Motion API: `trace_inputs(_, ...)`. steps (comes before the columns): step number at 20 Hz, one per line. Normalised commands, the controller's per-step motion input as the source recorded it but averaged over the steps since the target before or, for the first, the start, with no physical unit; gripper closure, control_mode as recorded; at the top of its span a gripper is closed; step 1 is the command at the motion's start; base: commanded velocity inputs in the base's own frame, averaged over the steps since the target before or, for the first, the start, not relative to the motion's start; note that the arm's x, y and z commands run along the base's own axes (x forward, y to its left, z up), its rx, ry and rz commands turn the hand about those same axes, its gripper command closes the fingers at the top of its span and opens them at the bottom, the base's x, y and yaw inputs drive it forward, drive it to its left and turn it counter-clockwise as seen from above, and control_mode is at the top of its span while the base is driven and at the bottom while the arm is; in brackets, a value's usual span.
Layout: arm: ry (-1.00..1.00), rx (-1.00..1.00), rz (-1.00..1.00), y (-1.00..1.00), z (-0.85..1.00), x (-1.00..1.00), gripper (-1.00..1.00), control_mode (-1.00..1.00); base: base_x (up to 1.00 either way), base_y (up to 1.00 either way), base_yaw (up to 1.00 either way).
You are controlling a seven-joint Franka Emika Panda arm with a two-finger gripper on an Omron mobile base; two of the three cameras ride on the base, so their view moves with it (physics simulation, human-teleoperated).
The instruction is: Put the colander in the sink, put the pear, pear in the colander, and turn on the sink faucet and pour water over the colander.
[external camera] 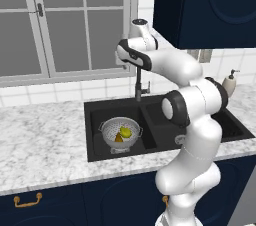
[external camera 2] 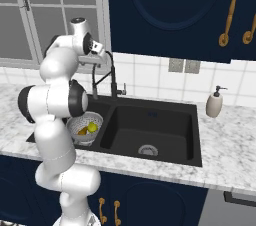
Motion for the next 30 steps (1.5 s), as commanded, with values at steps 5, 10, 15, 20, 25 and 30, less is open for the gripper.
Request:
trace_inputs(5, 0.03, 0.00, 0.00, 0.46, -0.01, 0.15, -1.00, -1.00, 0.00, 0.00, 0.00)
trace_inputs(10, 0.04, 0.00, 0.00, 0.41, -0.01, 0.15, -1.00, -1.00, 0.00, 0.00, 0.00)
trace_inputs(15, 0.04, 0.00, 0.00, 0.31, 0.00, 0.10, -1.00, -1.00, 0.00, 0.00, 0.00)
trace_inputs(20, 0.05, 0.00, 0.00, 0.25, -0.01, 0.06, -1.00, -1.00, 0.00, 0.00, 0.00)
trace_inputs(25, 0.04, 0.00, 0.00, 0.09, -0.01, 0.01, -1.00, -1.00, 0.00, 0.00, 0.00)
trace_inputs(30, 0.01, 0.00, 0.00, 0.00, 0.01, -0.22, -1.00, -1.00, 0.00, 0.00, 0.00)
